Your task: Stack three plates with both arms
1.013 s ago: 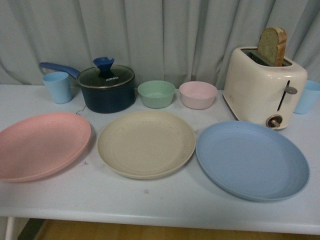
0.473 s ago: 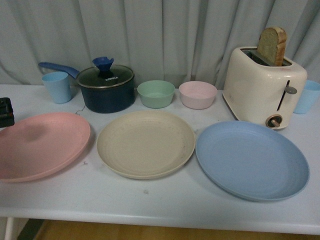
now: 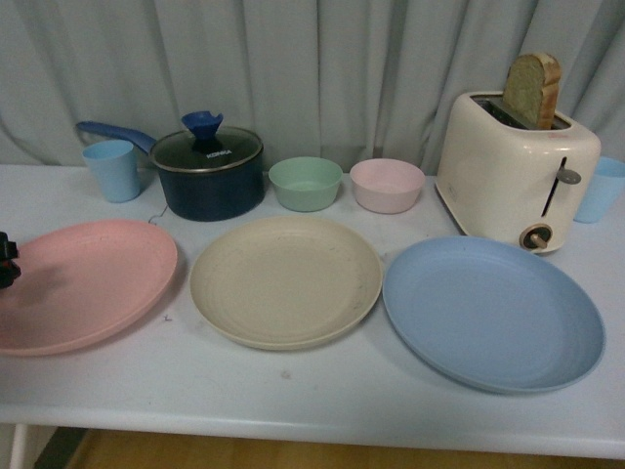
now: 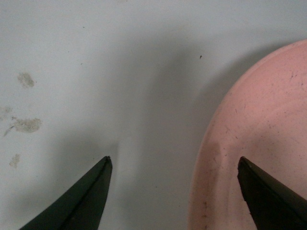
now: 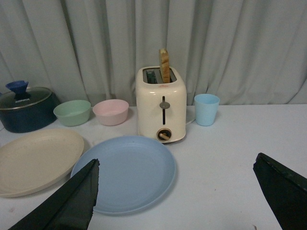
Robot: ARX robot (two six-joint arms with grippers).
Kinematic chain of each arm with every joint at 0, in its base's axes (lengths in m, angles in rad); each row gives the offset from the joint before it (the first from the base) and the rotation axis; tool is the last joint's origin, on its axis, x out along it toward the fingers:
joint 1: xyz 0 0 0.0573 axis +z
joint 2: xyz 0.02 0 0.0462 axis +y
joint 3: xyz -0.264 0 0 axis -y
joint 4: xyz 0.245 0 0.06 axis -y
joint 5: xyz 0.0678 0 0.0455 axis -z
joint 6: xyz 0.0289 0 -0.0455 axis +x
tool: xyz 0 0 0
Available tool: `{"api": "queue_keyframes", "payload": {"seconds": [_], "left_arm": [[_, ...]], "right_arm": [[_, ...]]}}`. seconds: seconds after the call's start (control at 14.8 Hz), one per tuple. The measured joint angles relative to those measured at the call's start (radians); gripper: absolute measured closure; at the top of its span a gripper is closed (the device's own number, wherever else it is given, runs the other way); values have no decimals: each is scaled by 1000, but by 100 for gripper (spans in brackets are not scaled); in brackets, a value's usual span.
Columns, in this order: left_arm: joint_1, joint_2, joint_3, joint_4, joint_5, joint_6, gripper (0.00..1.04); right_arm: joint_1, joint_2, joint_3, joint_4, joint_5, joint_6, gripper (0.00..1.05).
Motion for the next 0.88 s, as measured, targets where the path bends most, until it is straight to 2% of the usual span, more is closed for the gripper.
{"api": "queue_keyframes", "payload": {"seconds": [0.27,0.47,0.61,0.74,0.88], "left_arm": [[-1,-2,-4,18,-2,24,75],[4,-41,-11,17,14,13,102],[8,-130,-19,6,-5,27,102],[11,-239,-60,2,19,26,102],[-37,-421,-130,19,48,26,102]], "right_arm": [[0,0,0,0,0,0,7],[0,0,0,0,0,0,7],[0,0,0,0,0,0,7],[0,0,0,0,0,0,7],[0,0,0,0,0,0,7]]}}
